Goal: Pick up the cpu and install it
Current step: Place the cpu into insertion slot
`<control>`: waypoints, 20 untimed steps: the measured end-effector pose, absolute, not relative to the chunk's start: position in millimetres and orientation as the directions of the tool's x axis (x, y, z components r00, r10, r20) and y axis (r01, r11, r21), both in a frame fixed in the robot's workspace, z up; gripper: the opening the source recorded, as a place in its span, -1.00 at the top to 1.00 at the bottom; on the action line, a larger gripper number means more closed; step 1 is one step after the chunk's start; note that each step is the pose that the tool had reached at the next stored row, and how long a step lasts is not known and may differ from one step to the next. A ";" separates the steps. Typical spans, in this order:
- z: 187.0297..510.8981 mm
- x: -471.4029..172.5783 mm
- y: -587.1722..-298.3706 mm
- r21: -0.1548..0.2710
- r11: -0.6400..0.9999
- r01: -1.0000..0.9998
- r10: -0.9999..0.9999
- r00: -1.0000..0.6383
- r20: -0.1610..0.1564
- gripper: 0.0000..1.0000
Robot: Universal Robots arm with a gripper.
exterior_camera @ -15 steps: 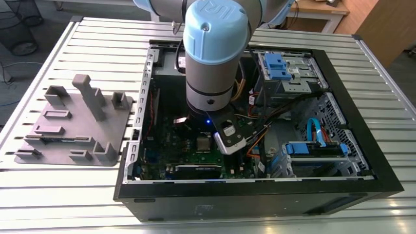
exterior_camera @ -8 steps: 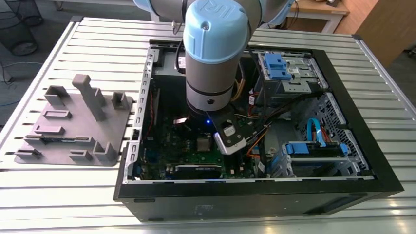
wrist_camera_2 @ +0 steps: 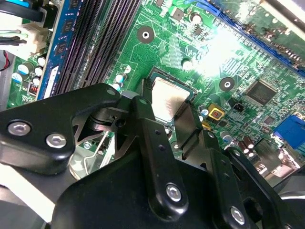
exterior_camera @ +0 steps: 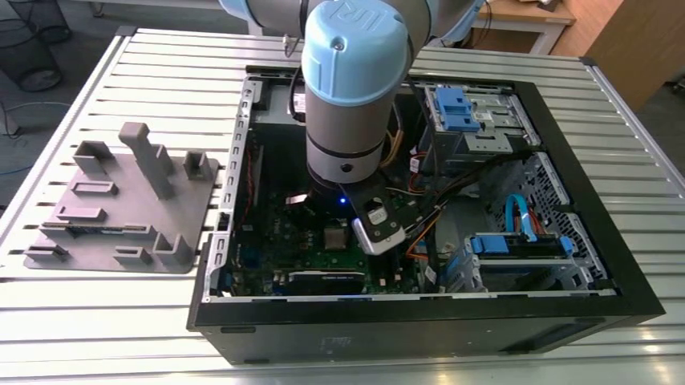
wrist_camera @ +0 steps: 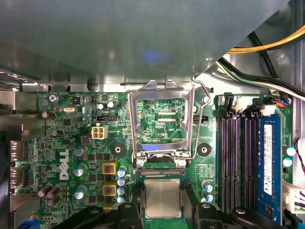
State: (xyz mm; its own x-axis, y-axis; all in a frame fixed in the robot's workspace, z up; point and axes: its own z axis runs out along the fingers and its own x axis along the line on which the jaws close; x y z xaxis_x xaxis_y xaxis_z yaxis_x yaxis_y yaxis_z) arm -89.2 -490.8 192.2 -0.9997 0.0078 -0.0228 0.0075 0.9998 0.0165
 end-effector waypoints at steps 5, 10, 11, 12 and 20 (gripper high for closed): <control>192.1 -89.1 -490.8 0.016 1.000 0.008 0.008 -1.000 -0.014 0.13; 192.2 -89.1 -490.8 0.016 1.000 0.008 0.008 -1.000 -0.014 0.13; 192.2 -89.1 -490.8 0.016 1.000 0.008 0.008 -1.000 -0.014 0.13; 192.2 -89.1 -490.8 0.016 1.000 0.008 0.008 -1.000 -0.014 0.13; 192.4 -88.6 -490.8 0.016 1.000 0.008 0.008 -1.000 -0.012 0.13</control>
State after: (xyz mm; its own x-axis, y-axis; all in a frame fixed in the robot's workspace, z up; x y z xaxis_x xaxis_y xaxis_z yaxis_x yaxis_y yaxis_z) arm -88.6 -490.8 192.4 -0.9999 0.0077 -0.0119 0.0075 0.9998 0.0163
